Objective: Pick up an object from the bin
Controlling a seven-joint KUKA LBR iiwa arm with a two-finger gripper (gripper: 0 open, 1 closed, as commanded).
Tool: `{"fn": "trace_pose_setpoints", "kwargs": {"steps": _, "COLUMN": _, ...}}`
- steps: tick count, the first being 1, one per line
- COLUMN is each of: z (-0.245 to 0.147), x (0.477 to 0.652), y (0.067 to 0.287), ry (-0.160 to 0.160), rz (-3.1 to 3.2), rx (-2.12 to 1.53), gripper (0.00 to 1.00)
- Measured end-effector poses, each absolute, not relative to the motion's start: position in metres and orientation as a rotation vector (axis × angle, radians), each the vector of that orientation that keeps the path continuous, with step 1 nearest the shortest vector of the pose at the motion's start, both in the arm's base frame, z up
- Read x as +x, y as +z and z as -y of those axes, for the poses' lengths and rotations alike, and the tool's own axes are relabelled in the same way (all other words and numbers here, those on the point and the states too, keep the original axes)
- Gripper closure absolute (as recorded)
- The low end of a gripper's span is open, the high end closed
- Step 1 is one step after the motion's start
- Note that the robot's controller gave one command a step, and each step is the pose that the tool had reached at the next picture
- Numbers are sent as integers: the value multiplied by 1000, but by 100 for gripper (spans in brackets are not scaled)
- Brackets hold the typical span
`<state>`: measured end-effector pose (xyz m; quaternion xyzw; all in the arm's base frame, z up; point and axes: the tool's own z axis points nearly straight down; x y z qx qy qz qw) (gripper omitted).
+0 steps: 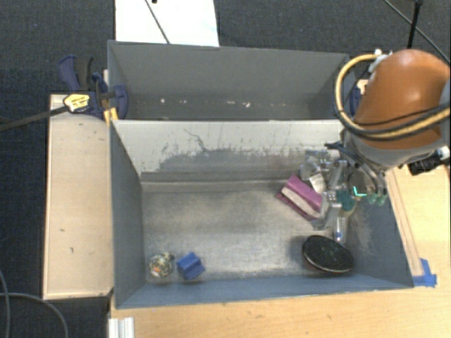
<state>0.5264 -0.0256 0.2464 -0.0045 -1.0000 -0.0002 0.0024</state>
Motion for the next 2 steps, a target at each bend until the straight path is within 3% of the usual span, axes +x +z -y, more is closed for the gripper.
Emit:
{"fn": "trace_pose_setpoints", "kwargs": {"steps": 1, "z": -44, "x": 501, "y": 337, "ry": -2, "rz": 3130, "rx": 365, "gripper": 0}}
{"fn": "trace_pose_setpoints", "kwargs": {"steps": 2, "z": -14, "x": 490, "y": 398, "ry": 3, "rz": 3106, "rx": 541, "gripper": 0}}
